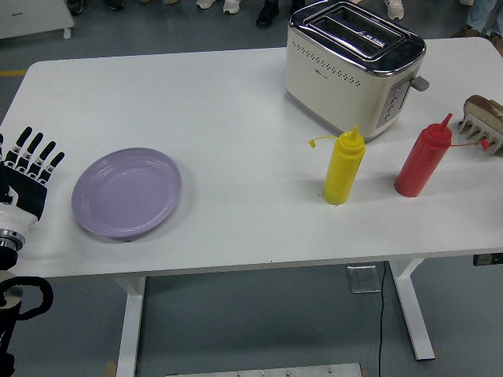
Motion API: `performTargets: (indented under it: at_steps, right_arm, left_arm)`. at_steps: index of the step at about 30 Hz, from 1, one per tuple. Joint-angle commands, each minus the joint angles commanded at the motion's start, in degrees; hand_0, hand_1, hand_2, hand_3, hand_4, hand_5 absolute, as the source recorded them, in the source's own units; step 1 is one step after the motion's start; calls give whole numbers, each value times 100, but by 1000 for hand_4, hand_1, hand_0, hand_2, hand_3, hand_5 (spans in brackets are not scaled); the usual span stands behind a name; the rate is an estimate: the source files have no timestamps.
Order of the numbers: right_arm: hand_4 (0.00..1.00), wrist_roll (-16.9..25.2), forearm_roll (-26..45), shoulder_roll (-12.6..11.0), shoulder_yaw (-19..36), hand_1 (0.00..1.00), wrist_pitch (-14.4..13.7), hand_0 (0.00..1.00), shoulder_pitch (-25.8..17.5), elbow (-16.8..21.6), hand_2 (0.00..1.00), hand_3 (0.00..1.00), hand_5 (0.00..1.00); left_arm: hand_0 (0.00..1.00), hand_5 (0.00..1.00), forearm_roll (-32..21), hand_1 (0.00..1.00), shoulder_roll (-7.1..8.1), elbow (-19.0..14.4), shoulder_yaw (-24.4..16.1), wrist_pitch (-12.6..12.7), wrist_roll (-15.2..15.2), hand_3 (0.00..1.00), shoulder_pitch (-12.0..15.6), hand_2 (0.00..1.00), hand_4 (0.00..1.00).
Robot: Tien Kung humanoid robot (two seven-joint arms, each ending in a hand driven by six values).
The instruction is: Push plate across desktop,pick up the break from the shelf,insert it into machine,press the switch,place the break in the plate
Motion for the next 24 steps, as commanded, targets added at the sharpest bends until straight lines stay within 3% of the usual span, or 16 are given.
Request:
performTargets:
  at_steps: [12,24]
  right_arm:
    - [683,-148,-1305,-291,-234,808,-18,842,93,125,805,797,361]
    - [691,-183,-1321,-291,-304,810,29,844,71,115,805,799,359]
  left_arm:
    - [836,998,-32,870,-67,357,458,9,-14,865,-194,913,633]
    - [834,998,-40,872,-88,256,484,26,-70,866,-91,916,650]
